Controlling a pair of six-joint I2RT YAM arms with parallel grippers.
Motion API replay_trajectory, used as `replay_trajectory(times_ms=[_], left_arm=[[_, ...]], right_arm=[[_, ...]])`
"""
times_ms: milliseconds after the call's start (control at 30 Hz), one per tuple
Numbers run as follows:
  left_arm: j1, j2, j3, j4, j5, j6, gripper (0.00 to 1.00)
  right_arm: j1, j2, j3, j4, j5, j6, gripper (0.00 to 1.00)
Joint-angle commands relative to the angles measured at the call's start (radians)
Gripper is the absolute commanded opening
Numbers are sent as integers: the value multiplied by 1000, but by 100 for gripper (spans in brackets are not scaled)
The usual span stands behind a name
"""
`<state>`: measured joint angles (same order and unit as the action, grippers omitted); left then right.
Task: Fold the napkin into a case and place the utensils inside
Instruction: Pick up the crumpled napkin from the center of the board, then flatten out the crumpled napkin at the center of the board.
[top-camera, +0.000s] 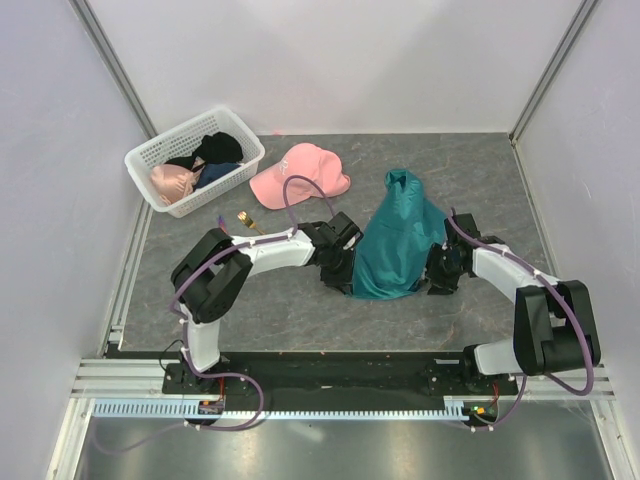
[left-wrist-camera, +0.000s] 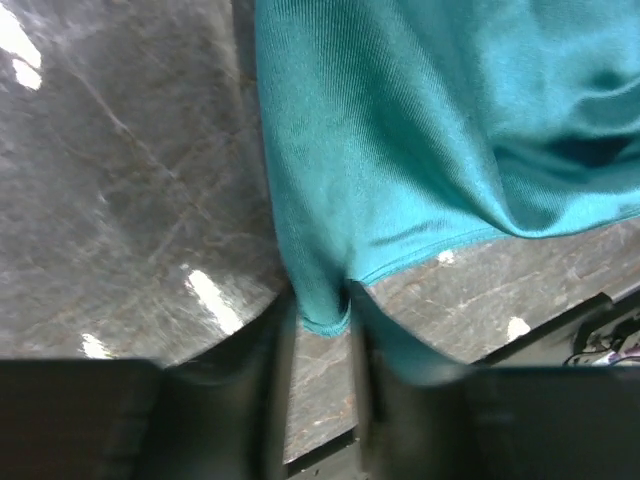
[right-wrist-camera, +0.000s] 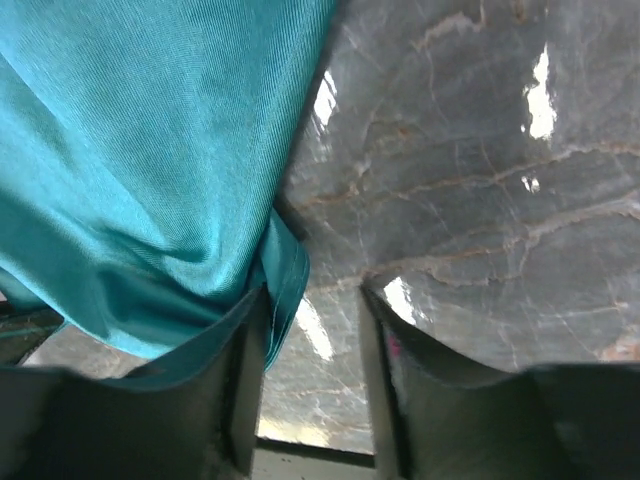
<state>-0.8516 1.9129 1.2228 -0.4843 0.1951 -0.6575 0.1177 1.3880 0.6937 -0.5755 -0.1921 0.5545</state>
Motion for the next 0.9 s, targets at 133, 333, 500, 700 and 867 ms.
replay_trajectory(times_ms=[133, 333, 500, 700, 867], left_arm=[[10, 13, 83, -79, -11, 108, 2], [-4, -234, 148, -126, -6, 160, 2], [-59, -498, 326, -103, 21, 211, 2], [-198, -696, 411, 79, 29, 273, 2], [-204, -724, 377, 84, 29, 174, 2]], right_arm=[[-9, -9, 56, -10, 41, -7, 0], [-7, -337, 232, -318, 177, -14, 0], [-9, -538, 562, -532, 183, -68, 0], [-9, -596, 1028, -664, 96, -79, 0], [-9, -577, 1089, -679, 80, -16, 0]])
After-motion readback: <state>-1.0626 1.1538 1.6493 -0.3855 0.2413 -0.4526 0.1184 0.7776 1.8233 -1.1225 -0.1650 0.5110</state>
